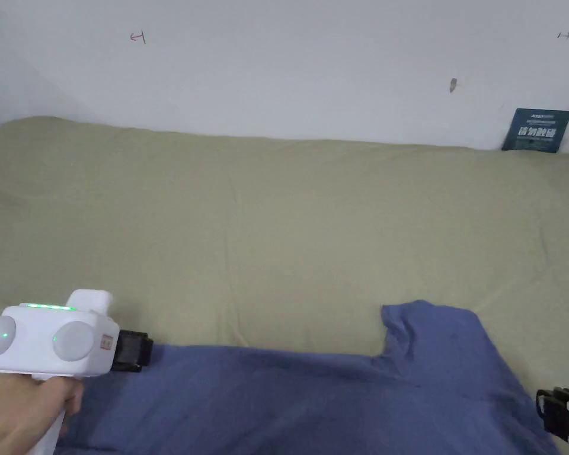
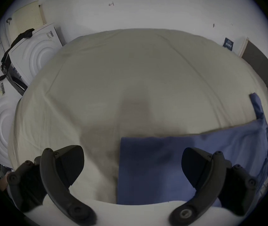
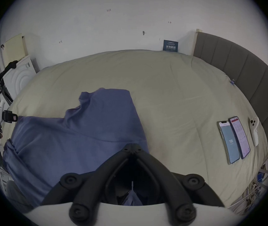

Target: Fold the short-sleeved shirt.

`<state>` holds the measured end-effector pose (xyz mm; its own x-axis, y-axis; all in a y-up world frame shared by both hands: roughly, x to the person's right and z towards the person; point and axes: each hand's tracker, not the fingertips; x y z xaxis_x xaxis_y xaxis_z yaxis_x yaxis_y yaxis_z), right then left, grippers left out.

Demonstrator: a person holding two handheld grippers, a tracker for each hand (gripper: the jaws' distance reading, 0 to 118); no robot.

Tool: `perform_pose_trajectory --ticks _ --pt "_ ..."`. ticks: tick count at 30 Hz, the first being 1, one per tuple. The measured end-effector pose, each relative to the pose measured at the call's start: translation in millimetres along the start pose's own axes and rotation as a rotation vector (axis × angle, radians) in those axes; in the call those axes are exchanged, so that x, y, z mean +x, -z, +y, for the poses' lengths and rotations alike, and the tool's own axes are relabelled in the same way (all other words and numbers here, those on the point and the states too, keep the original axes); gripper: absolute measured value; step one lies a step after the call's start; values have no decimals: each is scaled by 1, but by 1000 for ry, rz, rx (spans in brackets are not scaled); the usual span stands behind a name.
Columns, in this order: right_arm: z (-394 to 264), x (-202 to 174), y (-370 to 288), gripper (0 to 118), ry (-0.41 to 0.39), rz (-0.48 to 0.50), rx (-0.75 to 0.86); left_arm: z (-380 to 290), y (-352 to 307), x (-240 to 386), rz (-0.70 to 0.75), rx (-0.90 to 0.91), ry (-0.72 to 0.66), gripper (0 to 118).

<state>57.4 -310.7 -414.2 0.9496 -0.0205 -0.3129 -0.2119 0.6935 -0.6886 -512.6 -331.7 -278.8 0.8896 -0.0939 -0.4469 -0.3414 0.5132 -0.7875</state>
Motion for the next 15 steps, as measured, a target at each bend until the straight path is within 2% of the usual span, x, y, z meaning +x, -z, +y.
perform_pose_trajectory --ticks 4,7,9,10,11,12,13,14,15 --pt "12 5 20 2 13 22 -42 -3 12 0 -17 -49 -19 115" --pt "22 7 31 2 0 19 -72 -2 -3 2 -63 -39 -21 93" --pt "30 9 37 2 -2 14 -76 -2 -12 3 -74 -5 -7 55" --pt "36 12 41 7 6 27 -94 -3 -14 3 -77 0 -1 33" --pt "41 14 45 37 26 42 -122 2 -14 -1 -99 5 5 6" --pt "46 16 50 77 42 64 -158 1 -15 0 -97 -1 2 4" --pt "50 16 58 109 52 67 -197 1 -15 2 -116 -6 -9 4" --pt "52 17 64 118 48 64 -222 1 -16 5 -109 -11 -6 4" --pt "52 17 67 116 36 64 -198 3 -16 7 -98 -8 10 4"
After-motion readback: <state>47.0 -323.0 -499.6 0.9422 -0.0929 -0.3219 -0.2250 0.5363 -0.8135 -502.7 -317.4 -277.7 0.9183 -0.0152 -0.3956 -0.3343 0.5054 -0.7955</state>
